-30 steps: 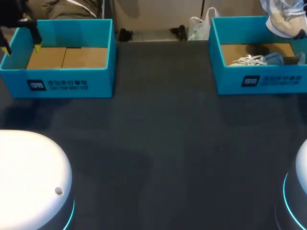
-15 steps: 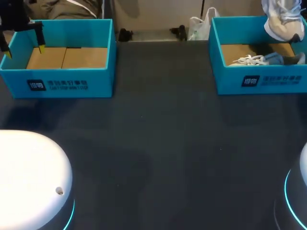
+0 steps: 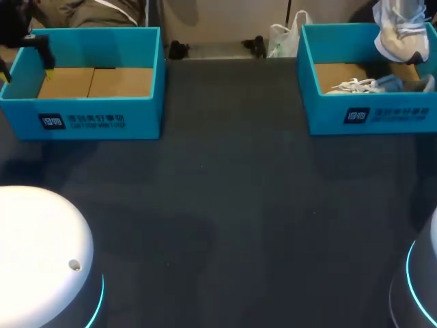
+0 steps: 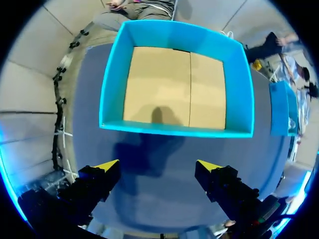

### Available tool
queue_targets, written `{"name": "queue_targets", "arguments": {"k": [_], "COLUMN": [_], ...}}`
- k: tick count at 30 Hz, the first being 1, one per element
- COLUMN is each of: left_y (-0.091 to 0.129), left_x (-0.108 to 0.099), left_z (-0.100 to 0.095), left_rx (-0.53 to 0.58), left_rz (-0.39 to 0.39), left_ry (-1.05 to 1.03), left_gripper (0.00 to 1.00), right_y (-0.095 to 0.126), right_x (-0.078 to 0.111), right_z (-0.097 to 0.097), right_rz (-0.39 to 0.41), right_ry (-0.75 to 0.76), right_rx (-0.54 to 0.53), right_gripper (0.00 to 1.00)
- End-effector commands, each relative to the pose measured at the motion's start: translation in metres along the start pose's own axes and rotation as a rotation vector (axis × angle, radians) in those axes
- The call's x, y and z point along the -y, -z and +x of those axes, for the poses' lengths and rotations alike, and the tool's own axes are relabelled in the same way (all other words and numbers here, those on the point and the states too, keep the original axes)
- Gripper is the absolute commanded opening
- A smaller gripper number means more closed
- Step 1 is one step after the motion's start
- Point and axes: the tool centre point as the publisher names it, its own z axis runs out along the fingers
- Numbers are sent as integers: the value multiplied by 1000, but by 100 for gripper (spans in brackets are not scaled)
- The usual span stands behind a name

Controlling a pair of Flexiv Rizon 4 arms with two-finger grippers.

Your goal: Take the shoe out of the shoebox, open the shoe tongue, remove and reinsert the insole, then place the shoe into the shoebox

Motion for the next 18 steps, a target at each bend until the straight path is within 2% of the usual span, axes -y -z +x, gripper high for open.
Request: {"name": "queue_targets", "arguments": {"k": [1,8,11,18], "left_y": [1,1,1,1], "left_x": [0,0,0,0], "left_z": [0,0,0,0], "left_rx": [2,2,2,2], "left_rz": [0,0,0,0], "left_ry": [-1,-1,-1,-1], "left_gripper": [100,100,100,100], "right_y": [-3,-3,-9,13], "right_x": [3,3,15,52], "right_z": [-8,-8,-12,-4], "right_rz": [-5,-5,20,66], "right_ry": [2,2,-95,-350], "right_rx": [-13,-13,-29,31], "right_gripper": [0,0,0,0]}}
